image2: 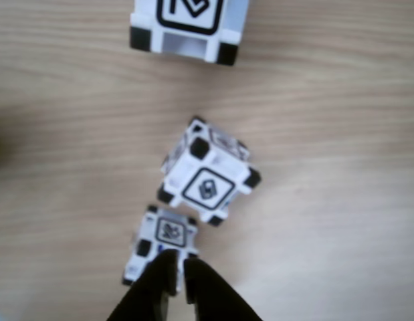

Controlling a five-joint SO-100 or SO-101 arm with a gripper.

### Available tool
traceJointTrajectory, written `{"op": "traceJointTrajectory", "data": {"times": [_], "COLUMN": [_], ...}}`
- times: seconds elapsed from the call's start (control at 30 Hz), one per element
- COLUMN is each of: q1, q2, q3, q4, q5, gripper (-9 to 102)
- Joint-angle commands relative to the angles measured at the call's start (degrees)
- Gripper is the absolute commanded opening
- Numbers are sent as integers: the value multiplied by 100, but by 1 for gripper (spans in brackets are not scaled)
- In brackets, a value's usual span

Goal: Stack cubes from left to right.

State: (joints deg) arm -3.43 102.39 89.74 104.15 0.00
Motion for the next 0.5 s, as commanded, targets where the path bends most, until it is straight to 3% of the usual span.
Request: {"op": "traceJointTrajectory", "data": {"times": [0.0, 0.47], "q1": [79, 79], "q2": [141, 141], "q3": [-246, -246], "q4": [62, 62], "q5": [-1266, -1248], "gripper": [0, 0]}}
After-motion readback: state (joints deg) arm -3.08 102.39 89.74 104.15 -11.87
